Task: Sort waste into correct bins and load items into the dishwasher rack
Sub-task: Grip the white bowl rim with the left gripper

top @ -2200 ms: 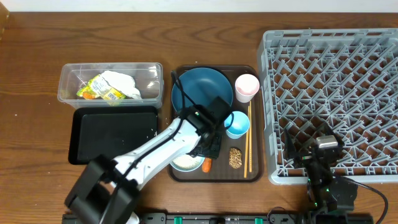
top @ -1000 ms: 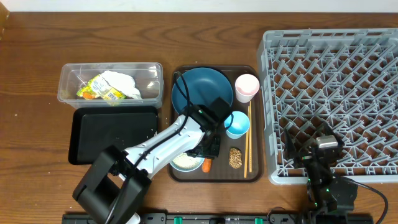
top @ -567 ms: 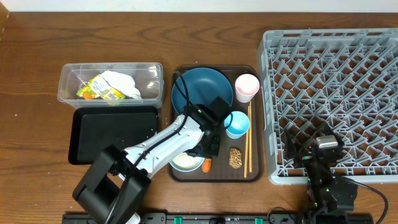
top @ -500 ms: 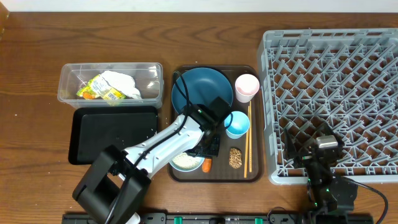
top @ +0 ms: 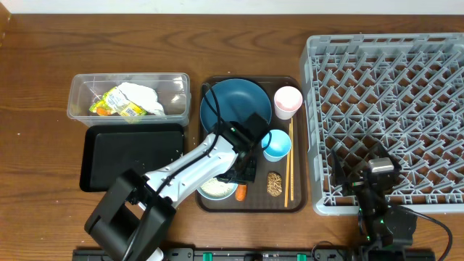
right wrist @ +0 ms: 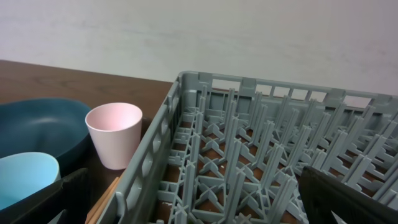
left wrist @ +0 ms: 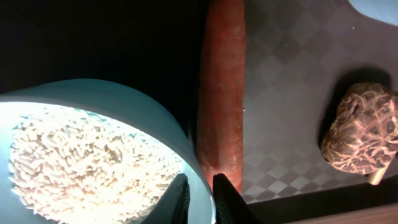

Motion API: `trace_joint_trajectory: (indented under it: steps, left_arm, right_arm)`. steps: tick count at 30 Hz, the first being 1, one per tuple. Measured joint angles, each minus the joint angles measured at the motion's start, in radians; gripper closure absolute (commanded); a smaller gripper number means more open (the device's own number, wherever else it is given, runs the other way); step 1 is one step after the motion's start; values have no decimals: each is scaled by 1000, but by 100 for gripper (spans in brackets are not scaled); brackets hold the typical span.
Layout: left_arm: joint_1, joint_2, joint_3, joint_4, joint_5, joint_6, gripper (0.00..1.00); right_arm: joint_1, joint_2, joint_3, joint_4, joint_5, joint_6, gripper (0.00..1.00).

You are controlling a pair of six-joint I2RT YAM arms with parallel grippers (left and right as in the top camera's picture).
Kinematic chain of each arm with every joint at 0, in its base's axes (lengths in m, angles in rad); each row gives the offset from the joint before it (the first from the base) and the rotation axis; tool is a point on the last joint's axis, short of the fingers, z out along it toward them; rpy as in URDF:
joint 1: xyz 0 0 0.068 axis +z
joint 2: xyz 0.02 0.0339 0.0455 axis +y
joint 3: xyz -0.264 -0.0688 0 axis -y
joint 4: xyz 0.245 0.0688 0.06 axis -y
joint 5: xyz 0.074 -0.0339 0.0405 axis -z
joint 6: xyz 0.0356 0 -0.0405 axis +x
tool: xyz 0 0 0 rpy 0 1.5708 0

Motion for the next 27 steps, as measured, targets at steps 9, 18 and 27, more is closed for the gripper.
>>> trace_joint_trajectory:
  steps: [9,18,27]
  left_arm:
    - [49,0,0,-18,38,0,94]
    - [87,0,0,-26,43,0,94]
    - [87,0,0,-37,47,3,85]
  right_arm:
    - [0,0,0,0,0,0,1]
    - [0,0,0,0,0,0,1]
    - [0,0,0,0,0,0,1]
